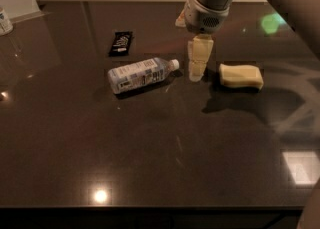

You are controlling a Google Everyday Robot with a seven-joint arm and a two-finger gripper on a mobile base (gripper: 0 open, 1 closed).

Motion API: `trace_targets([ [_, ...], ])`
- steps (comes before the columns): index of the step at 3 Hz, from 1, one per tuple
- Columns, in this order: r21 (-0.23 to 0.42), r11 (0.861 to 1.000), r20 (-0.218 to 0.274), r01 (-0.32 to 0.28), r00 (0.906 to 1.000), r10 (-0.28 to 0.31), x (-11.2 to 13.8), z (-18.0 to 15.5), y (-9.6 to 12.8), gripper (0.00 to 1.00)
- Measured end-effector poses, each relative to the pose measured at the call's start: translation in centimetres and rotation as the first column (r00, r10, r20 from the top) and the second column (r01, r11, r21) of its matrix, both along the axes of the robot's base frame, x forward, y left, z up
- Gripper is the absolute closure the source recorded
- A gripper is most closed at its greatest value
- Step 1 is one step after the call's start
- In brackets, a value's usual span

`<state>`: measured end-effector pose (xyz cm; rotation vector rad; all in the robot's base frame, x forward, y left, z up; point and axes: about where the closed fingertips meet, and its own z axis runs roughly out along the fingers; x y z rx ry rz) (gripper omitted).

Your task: Place blue plastic bottle upright

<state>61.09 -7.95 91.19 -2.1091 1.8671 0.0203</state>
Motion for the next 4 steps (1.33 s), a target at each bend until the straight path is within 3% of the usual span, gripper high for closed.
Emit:
trace_targets([
  [2,-0.046,0.994,-0.048,-0.103,0.9938,0.101,1.9,-3.6,3.9,0.00],
  [4,-0.057,0.981,-0.096,-0.185,0.9790,0.180,2.3,-4.6,7.3,0.00],
])
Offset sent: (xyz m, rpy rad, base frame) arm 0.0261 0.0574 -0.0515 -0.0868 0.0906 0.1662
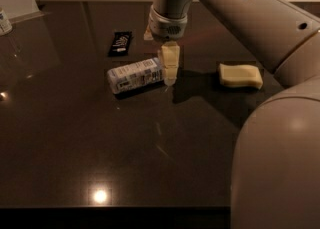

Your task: Place blue plastic bottle upright

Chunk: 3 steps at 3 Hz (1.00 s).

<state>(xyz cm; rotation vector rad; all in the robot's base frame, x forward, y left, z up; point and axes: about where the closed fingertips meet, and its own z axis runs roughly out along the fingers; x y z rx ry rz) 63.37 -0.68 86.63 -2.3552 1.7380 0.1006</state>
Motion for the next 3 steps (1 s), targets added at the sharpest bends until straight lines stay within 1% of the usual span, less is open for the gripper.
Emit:
trace_targets([
  [1,-0.003,1.000,-0.011,-0.024,0.9997,0.024,-0.5,-0.3,1.1,0.00],
  [3,-0.011,0.998,-0.021,-0.054,0.9983,0.054,-1.9,-1.2,2.6,0.00],
])
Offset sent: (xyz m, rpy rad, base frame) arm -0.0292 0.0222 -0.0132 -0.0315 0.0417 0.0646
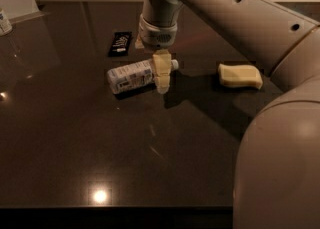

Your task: Place blue plastic bottle upright

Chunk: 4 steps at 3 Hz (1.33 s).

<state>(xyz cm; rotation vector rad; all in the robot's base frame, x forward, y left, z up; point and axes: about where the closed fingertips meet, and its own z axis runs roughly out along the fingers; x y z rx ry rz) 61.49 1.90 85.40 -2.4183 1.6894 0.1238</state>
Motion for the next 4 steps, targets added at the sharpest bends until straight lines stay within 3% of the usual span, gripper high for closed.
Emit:
trace_targets([
  [1,-0.012,1.000,0.004,-0.009,1.0000,0.009,-0.4,-0.4,0.4,0.18],
  [3,-0.034,0.999,0.027,-0.018,0.9995,0.019,-0.2,-0.3,0.1,0.65],
  [4,-0.030,0.998,0.116,-0.055,0.9915,0.058,-0.3,1.4,-0.4,0.87],
])
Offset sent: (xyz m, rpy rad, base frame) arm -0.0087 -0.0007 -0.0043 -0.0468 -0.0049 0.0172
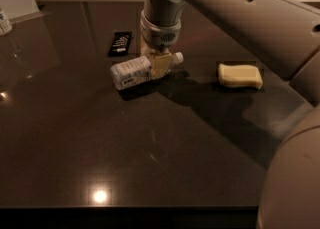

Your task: Place blue plastic bottle upright

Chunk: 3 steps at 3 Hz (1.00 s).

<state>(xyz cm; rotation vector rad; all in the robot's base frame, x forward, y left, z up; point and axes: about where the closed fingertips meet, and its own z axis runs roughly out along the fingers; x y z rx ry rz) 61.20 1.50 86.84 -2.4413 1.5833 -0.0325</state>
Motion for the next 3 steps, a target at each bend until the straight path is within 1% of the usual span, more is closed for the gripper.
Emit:
trace_targets([
  [1,0.033,0.995,0.156,-0.097,0.9836,0.090,0.1,4.1,-0.3,1.00],
  [2,0.037,0.973,0.313,-0.228,0.9272,0.206,0.2,7.3,-0.4,1.00],
  [3,-0.004,0.931,0.454,-0.366,0.8288,0.328,0.6,9.5,-0.2,1.00],
])
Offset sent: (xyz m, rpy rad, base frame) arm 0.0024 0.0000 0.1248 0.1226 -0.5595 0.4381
